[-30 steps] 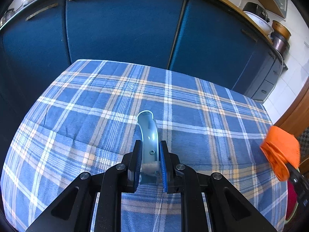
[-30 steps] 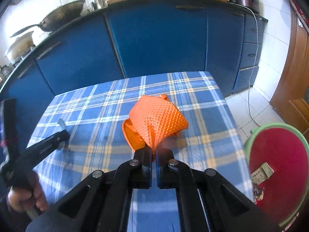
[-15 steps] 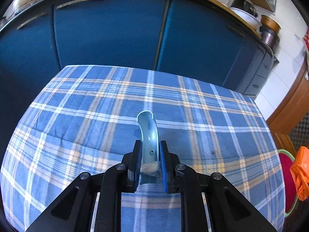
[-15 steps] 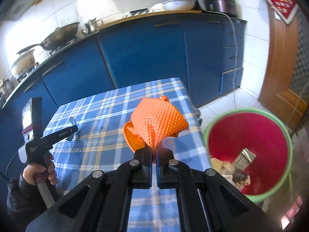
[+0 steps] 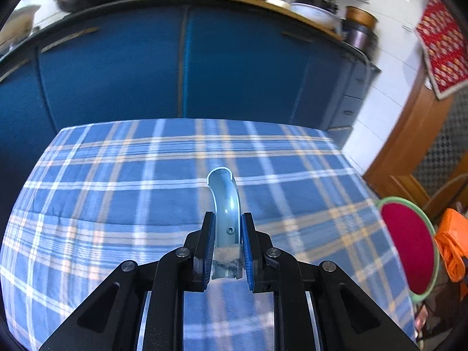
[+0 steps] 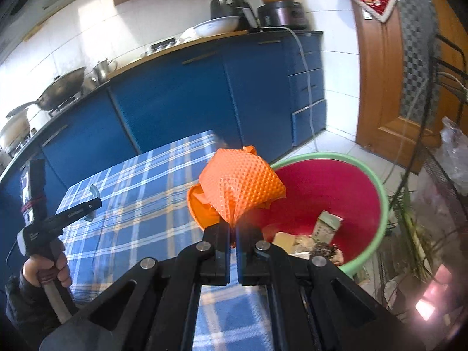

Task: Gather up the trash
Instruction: 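Carry the clip and orange mesh bag over the red bucket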

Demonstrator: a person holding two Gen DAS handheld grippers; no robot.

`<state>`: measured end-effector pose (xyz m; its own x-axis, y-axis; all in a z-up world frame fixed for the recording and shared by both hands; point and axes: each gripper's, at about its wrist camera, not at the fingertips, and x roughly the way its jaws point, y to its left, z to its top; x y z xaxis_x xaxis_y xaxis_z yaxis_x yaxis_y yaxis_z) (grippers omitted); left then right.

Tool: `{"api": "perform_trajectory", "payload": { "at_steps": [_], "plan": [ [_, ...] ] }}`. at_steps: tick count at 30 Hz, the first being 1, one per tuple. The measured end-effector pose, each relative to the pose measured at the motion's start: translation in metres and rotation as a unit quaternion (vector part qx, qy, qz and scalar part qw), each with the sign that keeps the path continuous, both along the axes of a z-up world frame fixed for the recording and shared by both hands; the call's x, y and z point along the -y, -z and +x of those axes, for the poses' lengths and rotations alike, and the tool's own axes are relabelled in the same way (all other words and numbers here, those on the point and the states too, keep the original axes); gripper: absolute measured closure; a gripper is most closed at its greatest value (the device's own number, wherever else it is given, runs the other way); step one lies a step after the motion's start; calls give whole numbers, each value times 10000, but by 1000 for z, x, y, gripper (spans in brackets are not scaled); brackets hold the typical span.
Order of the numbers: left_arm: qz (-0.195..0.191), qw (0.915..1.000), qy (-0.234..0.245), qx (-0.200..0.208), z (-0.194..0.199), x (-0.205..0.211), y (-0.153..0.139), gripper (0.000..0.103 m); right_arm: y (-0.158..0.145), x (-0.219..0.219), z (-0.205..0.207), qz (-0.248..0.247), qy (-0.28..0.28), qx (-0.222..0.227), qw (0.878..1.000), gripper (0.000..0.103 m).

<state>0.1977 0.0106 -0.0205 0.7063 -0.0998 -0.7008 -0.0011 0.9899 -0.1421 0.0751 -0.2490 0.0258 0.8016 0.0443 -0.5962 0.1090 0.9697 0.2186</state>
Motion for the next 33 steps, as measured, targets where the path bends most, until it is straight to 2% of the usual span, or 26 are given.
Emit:
{"api": "perform_trajectory", "payload": {
  "at_steps": [9, 16, 25, 33],
  "plan": [
    [-123, 9971, 753, 65, -17, 60, -24, 85, 11, 36, -10, 265, 294, 4, 9992, 98],
    [-182, 9890, 1468, 8, -24, 119, -29, 85, 22, 64, -10, 379, 501, -16, 9980, 98],
    [-193, 9732, 2284, -209, -23, 192, -16, 85, 42, 92, -6, 495, 693, -72, 9963, 98],
    [-63, 9648, 2599, -396, -16, 233, 2, 85, 61, 111, -1, 669, 810, -182, 9943, 98]
  ]
}}
